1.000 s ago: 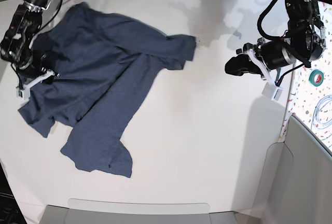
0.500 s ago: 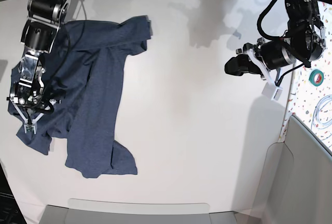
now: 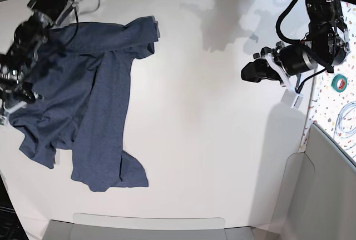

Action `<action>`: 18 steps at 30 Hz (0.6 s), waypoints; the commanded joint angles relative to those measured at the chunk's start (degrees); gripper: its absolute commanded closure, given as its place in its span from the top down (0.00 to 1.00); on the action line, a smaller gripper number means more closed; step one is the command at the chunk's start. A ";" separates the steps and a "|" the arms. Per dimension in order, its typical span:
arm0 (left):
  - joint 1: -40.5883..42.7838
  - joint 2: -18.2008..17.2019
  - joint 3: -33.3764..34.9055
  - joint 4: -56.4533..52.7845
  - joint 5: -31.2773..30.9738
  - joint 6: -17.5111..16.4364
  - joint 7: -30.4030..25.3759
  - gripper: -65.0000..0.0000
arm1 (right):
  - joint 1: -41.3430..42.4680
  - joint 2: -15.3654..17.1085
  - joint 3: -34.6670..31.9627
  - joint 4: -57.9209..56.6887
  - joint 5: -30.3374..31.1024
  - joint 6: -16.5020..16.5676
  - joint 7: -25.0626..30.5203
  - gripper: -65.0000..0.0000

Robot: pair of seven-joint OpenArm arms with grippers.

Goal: Layout the t-shirt on the table in an organized manner, then fold the t-shirt properly
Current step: 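Lift the shirt side with the right gripper and lay it flatter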

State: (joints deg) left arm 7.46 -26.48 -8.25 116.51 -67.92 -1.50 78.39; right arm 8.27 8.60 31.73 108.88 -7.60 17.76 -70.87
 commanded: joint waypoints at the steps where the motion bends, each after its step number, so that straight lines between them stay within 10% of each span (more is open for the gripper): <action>1: -2.15 -0.82 -0.23 0.72 -1.05 -0.13 -0.81 0.08 | -2.08 -1.17 -0.12 3.78 0.43 0.31 0.15 0.44; 10: -9.44 1.47 2.49 -1.92 -0.96 -0.04 -1.07 0.13 | -18.69 -12.25 -3.64 8.26 9.75 0.48 5.60 0.38; 18: -9.62 1.56 6.19 -3.06 -0.96 0.05 -1.25 0.13 | -26.08 -9.96 -5.04 7.56 10.28 0.48 6.21 0.16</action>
State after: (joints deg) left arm -1.32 -24.16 -1.54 112.75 -67.72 -1.48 77.78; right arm -18.02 -1.74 26.65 115.66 2.92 18.26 -65.36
